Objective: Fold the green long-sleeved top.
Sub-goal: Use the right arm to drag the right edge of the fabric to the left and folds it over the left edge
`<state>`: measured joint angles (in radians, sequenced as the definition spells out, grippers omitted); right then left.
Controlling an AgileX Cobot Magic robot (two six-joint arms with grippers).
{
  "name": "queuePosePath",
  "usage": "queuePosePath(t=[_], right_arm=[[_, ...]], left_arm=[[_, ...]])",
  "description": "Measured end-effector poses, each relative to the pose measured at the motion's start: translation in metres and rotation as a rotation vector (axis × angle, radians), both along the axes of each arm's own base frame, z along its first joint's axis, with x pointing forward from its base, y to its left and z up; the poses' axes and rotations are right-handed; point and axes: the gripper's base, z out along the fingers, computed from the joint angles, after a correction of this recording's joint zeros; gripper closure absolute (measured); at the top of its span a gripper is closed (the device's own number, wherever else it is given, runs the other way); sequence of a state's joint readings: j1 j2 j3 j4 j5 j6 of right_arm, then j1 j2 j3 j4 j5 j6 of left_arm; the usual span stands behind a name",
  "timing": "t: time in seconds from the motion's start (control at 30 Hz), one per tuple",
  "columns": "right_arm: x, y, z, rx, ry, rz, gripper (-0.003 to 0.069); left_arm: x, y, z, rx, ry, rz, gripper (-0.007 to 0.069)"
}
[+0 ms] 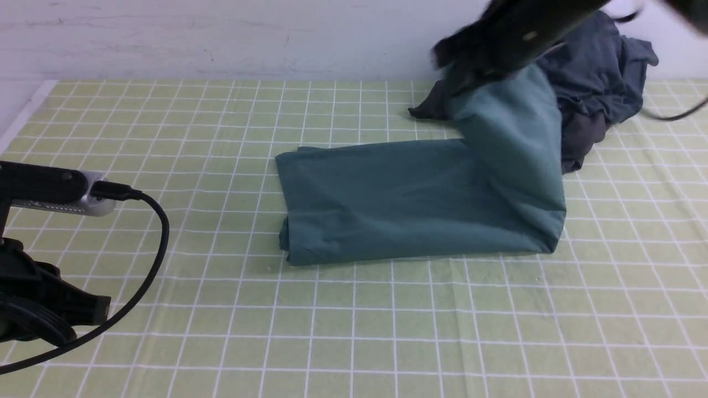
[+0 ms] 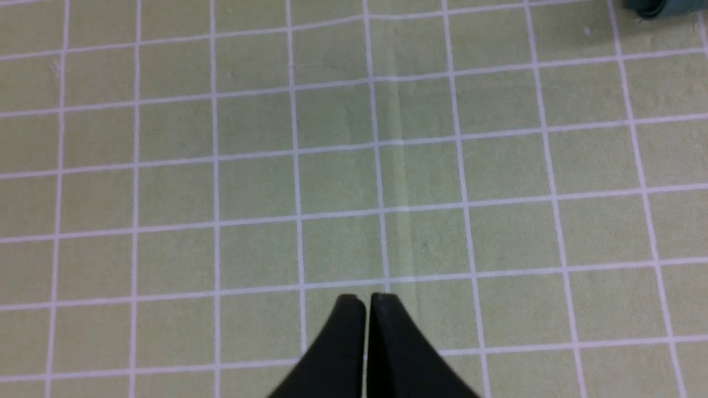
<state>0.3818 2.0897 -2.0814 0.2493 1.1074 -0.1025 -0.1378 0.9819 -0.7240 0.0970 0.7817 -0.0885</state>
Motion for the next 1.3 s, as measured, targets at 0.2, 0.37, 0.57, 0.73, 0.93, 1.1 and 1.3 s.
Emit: queuePosePath(t=[0.2, 0.37, 0.57, 0.73, 0.93, 1.1, 1.3], right_arm=[[0.000, 0.100, -0.091, -0.013, -0.052, 0.179, 0.0569], [-0.001, 0.112, -0.102, 0.017, -0.062, 0.183, 0.0409], [-0.007, 0.107, -0.078, -0.005, -0.091, 0.200, 0.0273], [-0.015, 0.102, -0.084, -0.063, 0.001, 0.226, 0.0426], [-0.016, 0.114, -0.132, 0.026, 0.142, 0.190, 0.0650], [-0.019, 0.121, -0.105, 0.107, 0.052, 0.210, 0.0670], [-0.046, 0.078, 0.034, 0.050, -0.296, 0.240, 0.0670]], left_arm=[[0.000, 0.000, 0.000, 0.000, -0.001, 0.000, 0.0628], [0.000, 0.000, 0.000, 0.000, -0.001, 0.000, 0.0628], [0.000, 0.000, 0.000, -0.001, -0.002, 0.000, 0.0628], [0.002, -0.002, 0.001, -0.025, -0.028, 0.001, 0.0628], [-0.005, -0.005, 0.012, -0.073, -0.123, -0.033, 0.0628], [-0.027, -0.004, 0.024, -0.071, -0.299, -0.097, 0.0628], [-0.065, 0.001, 0.027, -0.052, -0.541, -0.136, 0.0628]])
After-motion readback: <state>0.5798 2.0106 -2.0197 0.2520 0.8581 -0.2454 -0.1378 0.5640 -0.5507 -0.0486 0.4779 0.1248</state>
